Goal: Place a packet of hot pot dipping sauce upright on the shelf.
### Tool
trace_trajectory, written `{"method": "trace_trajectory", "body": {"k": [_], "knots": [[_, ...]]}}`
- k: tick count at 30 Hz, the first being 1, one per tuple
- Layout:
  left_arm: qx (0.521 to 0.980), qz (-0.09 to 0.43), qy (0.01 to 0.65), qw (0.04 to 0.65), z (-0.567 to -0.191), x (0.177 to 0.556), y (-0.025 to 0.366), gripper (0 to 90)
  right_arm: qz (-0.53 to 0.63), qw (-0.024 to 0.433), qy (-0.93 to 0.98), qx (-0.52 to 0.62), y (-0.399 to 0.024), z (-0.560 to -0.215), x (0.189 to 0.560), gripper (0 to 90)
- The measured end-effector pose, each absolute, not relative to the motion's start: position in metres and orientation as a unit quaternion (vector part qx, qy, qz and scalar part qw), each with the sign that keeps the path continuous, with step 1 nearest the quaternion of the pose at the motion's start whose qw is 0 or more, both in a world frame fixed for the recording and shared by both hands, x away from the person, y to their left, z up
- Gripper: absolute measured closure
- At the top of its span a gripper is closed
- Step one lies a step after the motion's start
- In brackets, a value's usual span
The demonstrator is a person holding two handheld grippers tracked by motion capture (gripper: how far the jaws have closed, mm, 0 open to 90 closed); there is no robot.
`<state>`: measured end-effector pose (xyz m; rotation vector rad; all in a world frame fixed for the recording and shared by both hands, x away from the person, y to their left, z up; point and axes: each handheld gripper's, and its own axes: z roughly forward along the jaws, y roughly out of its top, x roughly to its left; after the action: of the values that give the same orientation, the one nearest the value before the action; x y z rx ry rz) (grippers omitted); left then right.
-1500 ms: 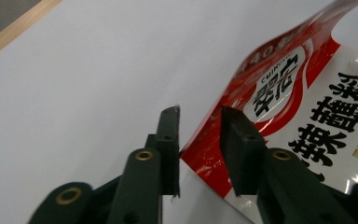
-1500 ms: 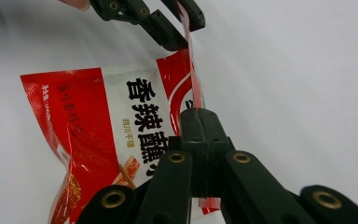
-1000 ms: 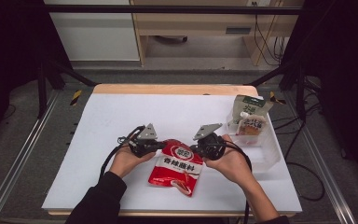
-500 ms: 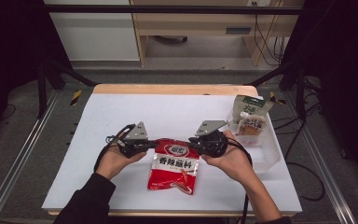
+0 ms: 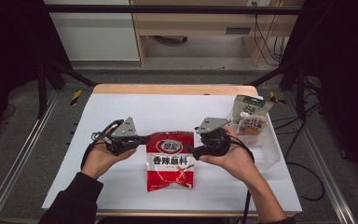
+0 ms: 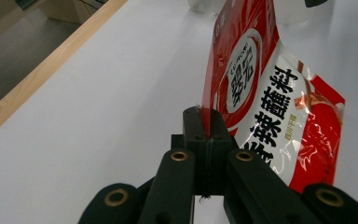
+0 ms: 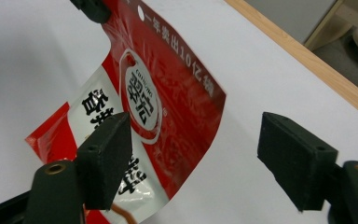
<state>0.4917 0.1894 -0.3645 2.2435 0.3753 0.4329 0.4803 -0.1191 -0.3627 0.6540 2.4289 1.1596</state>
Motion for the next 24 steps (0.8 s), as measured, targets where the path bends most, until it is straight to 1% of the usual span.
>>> {"method": "trace_trajectory", "body": {"k": [7, 10, 18, 24], "knots": [[0.887, 0.18, 0.14, 0.403, -0.349, 0.487, 0.195, 90.0, 0.409, 0.168, 0.868, 0.224, -0.115, -0.359, 0.48, 23.7], [0.888, 0.184, 0.132, 0.4, -0.341, 0.484, 0.195, 90.0, 0.406, 0.167, 0.872, 0.216, -0.113, -0.356, 0.482, 25.1], [0.889, 0.189, 0.11, 0.403, -0.325, 0.478, 0.192, 90.0, 0.393, 0.17, 0.881, 0.199, -0.105, -0.346, 0.489, 32.6], [0.891, 0.191, 0.099, 0.401, -0.321, 0.476, 0.188, 90.0, 0.379, 0.167, 0.892, 0.183, -0.101, -0.341, 0.494, 38.5]]}}
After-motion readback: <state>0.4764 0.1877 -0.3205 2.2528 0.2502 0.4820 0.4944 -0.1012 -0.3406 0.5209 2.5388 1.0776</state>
